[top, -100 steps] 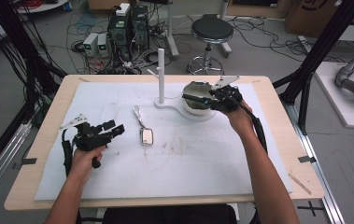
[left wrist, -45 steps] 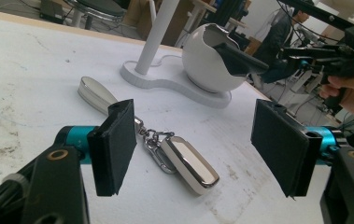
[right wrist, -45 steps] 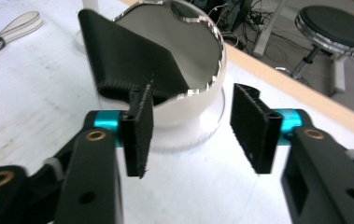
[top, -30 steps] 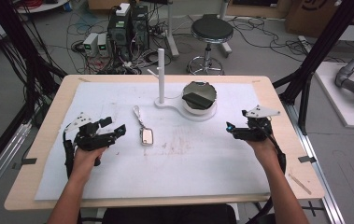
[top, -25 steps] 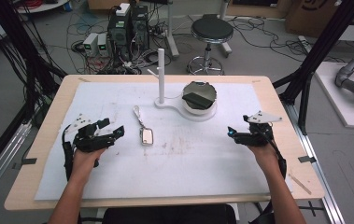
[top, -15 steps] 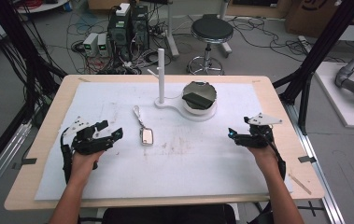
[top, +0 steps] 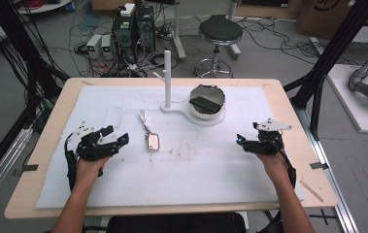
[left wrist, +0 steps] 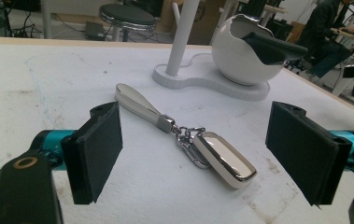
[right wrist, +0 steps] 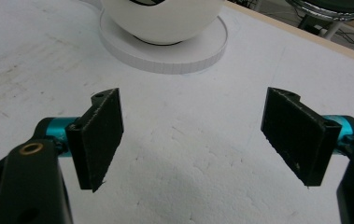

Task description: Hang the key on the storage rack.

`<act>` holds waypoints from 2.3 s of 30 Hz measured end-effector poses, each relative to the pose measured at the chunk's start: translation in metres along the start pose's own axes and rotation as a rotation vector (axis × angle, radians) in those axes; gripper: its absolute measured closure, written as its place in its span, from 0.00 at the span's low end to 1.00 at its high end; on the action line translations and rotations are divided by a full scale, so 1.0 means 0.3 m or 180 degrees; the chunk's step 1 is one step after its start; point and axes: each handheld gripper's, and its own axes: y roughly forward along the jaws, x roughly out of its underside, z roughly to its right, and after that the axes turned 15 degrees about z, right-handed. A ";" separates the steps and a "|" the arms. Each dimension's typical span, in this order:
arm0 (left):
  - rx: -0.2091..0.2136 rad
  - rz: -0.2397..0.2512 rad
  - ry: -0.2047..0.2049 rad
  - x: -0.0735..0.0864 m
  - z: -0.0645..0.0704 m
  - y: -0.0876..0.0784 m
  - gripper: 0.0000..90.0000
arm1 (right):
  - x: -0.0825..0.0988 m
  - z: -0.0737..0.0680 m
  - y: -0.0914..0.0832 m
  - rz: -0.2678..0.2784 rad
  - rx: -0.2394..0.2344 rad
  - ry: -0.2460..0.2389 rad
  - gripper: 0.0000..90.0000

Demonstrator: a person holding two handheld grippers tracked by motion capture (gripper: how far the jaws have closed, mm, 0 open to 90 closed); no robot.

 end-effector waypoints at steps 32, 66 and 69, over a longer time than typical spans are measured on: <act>-0.0825 -0.0781 -0.0043 0.024 0.019 0.387 0.35 | 0.011 -0.007 -0.011 0.0001 -0.0084 -0.0055 0.24; -0.1126 -0.1204 0.0096 0.093 0.012 0.486 0.86 | 0.023 -0.004 -0.001 -0.0050 -0.0157 -0.0044 0.24; -0.1069 -0.1213 0.0208 0.099 0.030 0.495 0.94 | 0.024 -0.002 -0.003 -0.0048 -0.0151 -0.0045 0.24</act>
